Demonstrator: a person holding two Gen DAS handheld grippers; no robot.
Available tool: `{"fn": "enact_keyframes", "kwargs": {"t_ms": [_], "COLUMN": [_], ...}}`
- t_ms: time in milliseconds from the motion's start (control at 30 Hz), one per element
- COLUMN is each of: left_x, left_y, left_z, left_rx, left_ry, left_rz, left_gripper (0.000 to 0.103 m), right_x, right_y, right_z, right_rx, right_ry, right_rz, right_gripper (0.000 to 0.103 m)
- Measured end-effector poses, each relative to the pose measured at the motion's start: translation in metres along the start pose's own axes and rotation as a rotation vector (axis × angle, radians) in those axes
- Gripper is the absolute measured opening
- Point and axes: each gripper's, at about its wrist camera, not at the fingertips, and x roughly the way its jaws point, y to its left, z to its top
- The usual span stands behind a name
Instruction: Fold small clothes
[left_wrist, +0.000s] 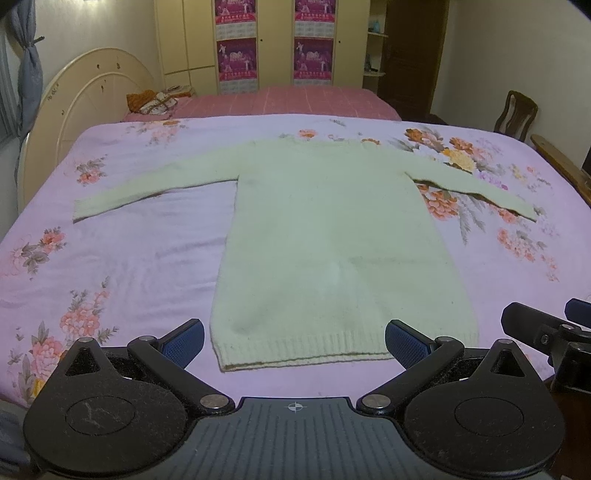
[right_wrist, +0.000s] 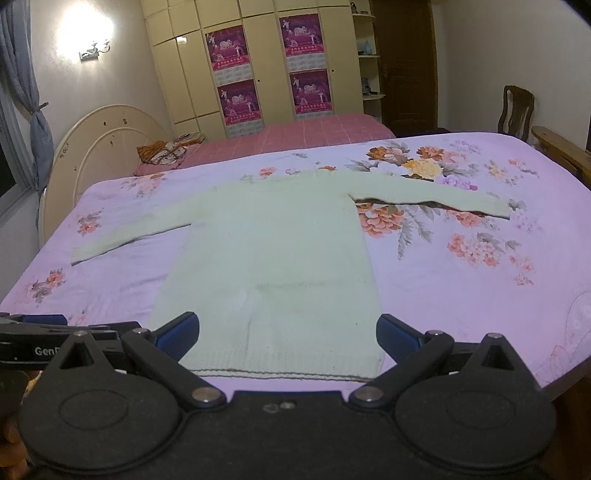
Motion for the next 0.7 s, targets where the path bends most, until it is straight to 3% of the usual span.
{"fn": "enact_keyframes", "kwargs": {"t_ms": [700], "left_x": [0.0071], "left_y": [-0.0050], "left_z": [0.0036], "left_rx": [0.003], "left_ry": [0.015], "left_rz": [-0.012], "left_gripper": [0.103], "right_x": [0.0035], "right_y": [-0.0081], "right_z": [0.0007], "right_rx": [0.016], "right_ry": [0.002], "right_rz": [-0.013], "right_gripper": [0.102]}}
